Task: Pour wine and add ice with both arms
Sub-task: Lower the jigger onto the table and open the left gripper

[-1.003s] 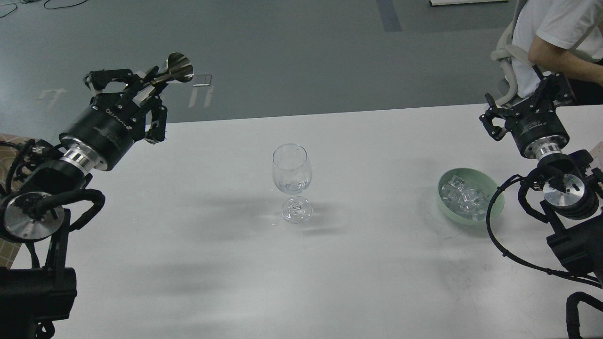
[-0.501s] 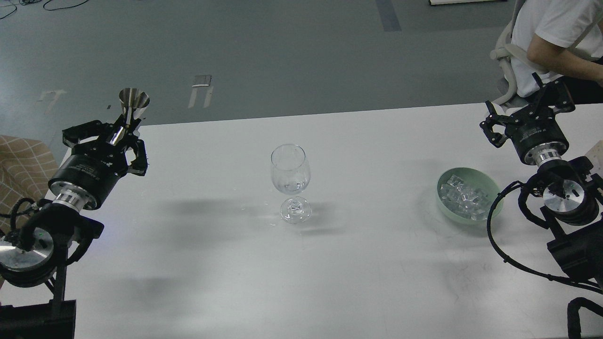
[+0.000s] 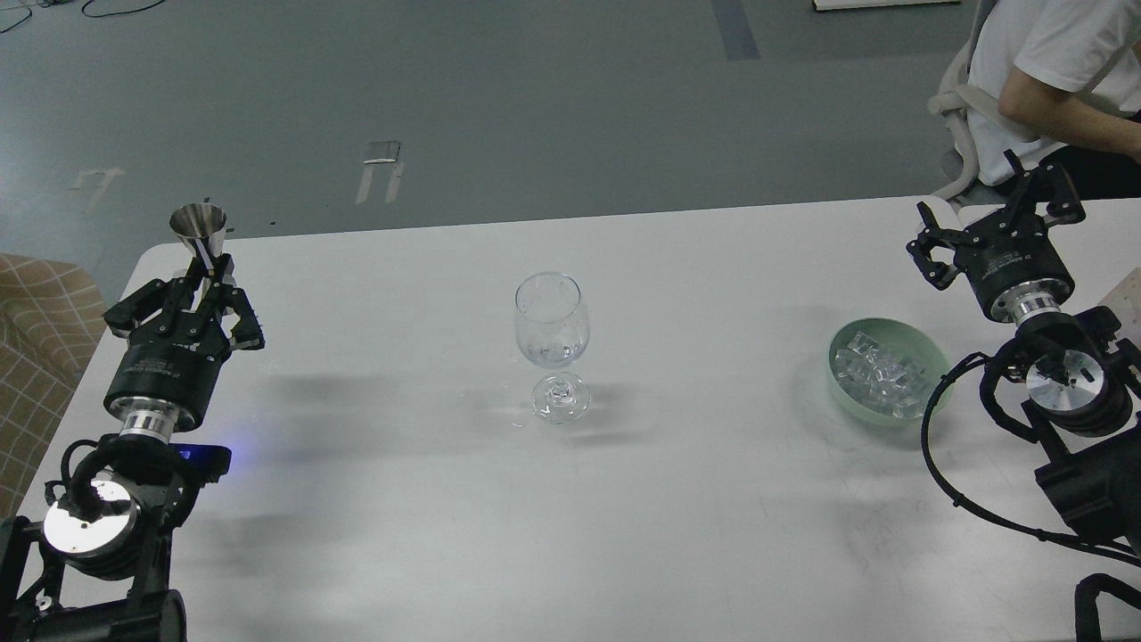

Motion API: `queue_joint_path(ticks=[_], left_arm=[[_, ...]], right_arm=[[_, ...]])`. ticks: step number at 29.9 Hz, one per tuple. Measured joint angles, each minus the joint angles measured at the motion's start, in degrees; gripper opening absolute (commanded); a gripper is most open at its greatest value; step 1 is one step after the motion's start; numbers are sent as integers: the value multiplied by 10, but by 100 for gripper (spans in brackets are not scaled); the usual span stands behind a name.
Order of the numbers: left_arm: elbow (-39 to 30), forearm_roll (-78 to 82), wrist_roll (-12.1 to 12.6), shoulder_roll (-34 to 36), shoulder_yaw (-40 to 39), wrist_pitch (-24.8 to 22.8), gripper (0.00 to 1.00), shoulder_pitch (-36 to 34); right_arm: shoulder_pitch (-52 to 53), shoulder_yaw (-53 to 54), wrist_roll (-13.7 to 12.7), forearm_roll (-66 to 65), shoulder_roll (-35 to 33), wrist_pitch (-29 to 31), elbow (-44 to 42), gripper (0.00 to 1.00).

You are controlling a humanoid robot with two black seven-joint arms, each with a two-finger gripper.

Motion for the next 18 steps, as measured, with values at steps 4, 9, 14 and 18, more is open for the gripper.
queue_joint_path(ticks=[4,9,14,18], left_arm=[[29,-2,-9,-2,0,-55,21,6],[79,-2,-11,-1,3,-79,21,8],[115,-2,-16,-1,7,-78,21,8],[132,-1,-22,-1,8,-71,21,3]], right_arm=[[-2,0,0,-1,-1,0,-1,100],[-4,-1,0,-2,0,0,-2,100],[-4,-1,1,-2,4,0,-3,100],[-4,-1,1,-2,4,-1,-3,100]])
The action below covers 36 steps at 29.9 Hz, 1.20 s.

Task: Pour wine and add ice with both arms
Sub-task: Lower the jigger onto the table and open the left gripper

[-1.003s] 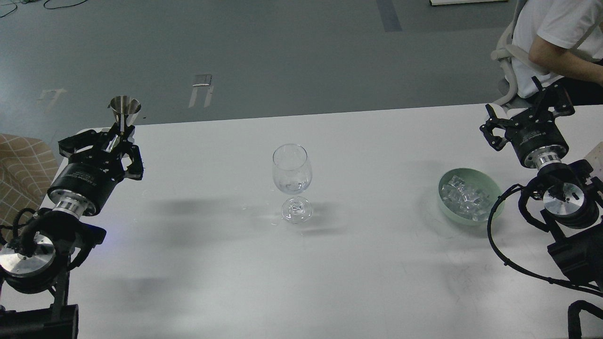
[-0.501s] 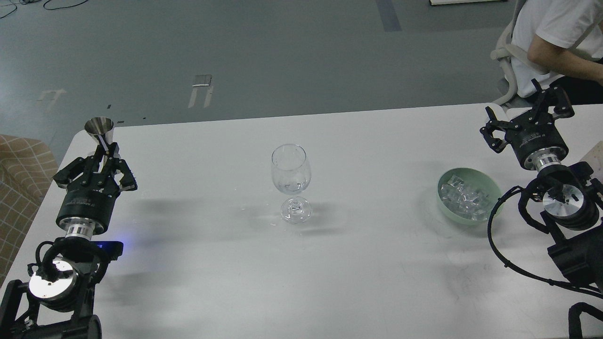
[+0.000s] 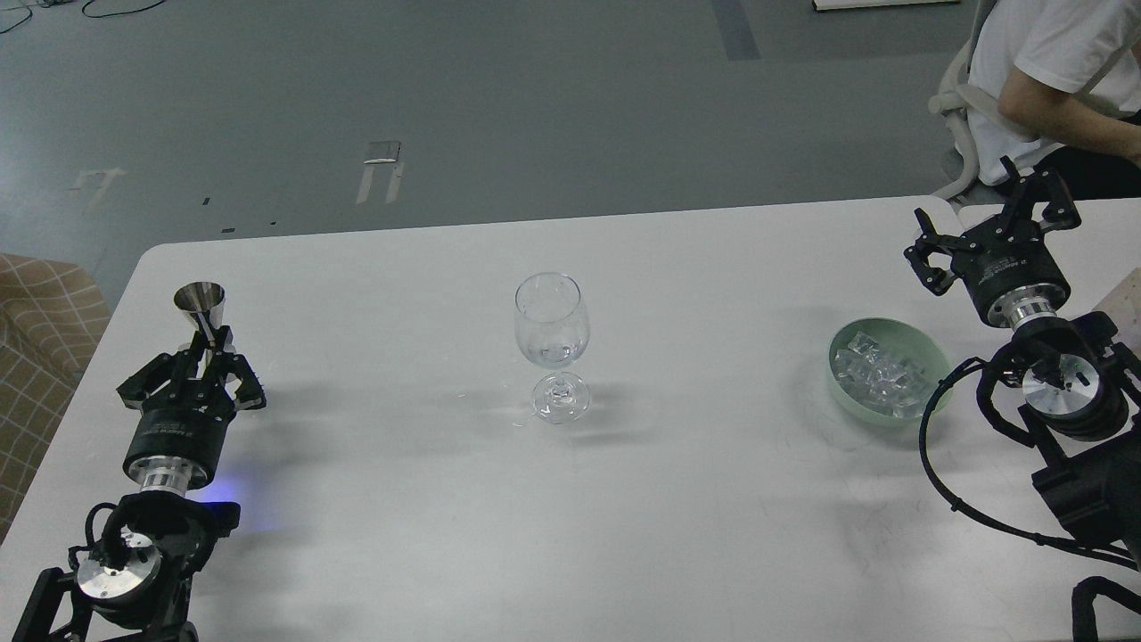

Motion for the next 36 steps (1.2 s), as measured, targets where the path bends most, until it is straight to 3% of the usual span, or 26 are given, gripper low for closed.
queue_joint_path(ticks=[8,11,19,27,36], left_arm=[[32,4,-18,-2,7,19,23,-24],[33,5,-19,-2,9,19,30,-24],[34,7,-20,-1,18,55,31,-37],[34,10,-19,-3,19,55,33,-33],[25,11,-18,-3,20,60,45,-32]], right_arm=[[1,0,0,0,-1,0,-1,100],[1,0,-1,0,-2,0,-3,100],[1,-1,-1,0,1,1,-4,100],[0,-1,0,0,1,1,-5,100],[0,-1,0,0,2,1,-5,100]])
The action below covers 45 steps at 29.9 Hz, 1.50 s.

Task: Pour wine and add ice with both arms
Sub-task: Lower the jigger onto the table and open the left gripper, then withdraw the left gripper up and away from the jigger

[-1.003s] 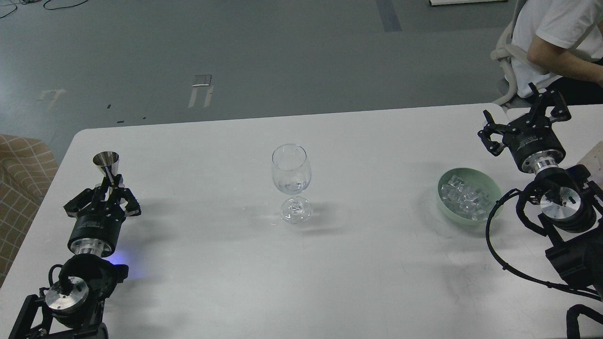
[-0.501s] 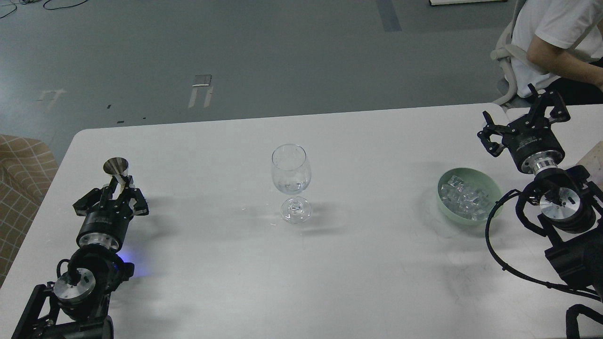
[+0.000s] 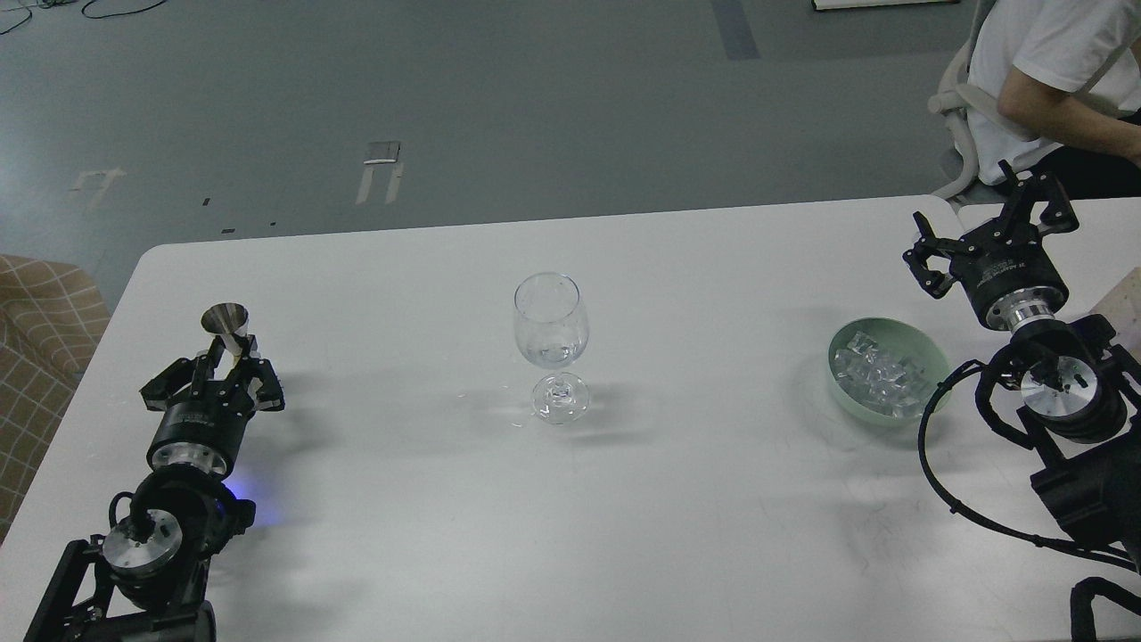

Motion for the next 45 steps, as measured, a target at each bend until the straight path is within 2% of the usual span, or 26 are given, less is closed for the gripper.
queue_joint_path(ticks=[5,7,14,22,30,39,45], left_arm=[[-2,0,0,0,11,0,51,0],[-3,0,0,0,12,0,71,0],[-24,-2,5,4,12,-1,98,5],[-77,-2,10,13,9,-7,98,34],[-142,-2,7,37,1,-52,98,84],[-254,-2,14,151,1,-60,98,110],[-285,-1,36,213,1,-105,98,120]], right_arm=[[-3,0,0,0,0,0,1,100],[-5,0,0,0,0,1,1,100],[-8,1,0,0,-5,2,1,100],[-10,1,0,0,-5,3,0,100],[-11,1,0,0,-5,3,-2,100],[-11,2,0,2,-6,6,7,100],[-8,1,0,-2,-7,7,13,100]])
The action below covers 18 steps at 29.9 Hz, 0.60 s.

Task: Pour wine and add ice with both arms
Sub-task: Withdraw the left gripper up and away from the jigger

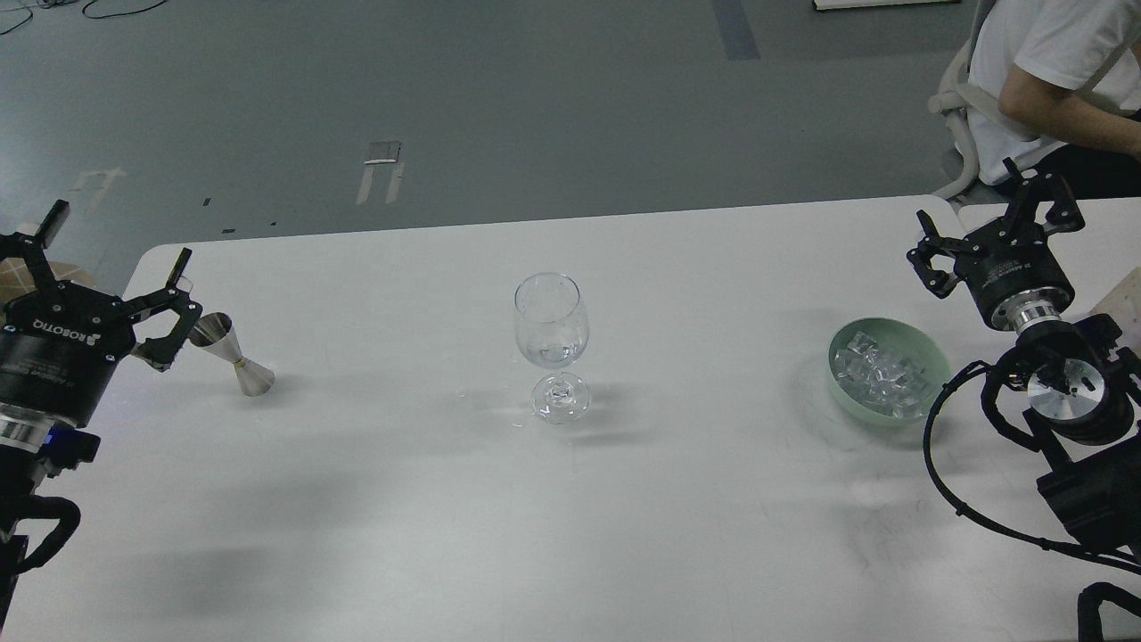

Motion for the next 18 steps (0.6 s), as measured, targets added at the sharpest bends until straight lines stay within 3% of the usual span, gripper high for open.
queue_joint_path(ticks=[3,9,14,18], left_arm=[[-1,9,0,16,-2,19,98,-11],[0,169,5,57,6,119,98,-85],[15,324,15,60,66,134,98,-168],[37,343,15,56,109,152,97,-241]], right_arm=[[1,-1,0,-1,-11,0,0,100],[3,-17,1,-2,-73,1,0,100],[6,-27,1,-1,-97,1,1,100],[6,-28,2,-1,-99,1,13,100]])
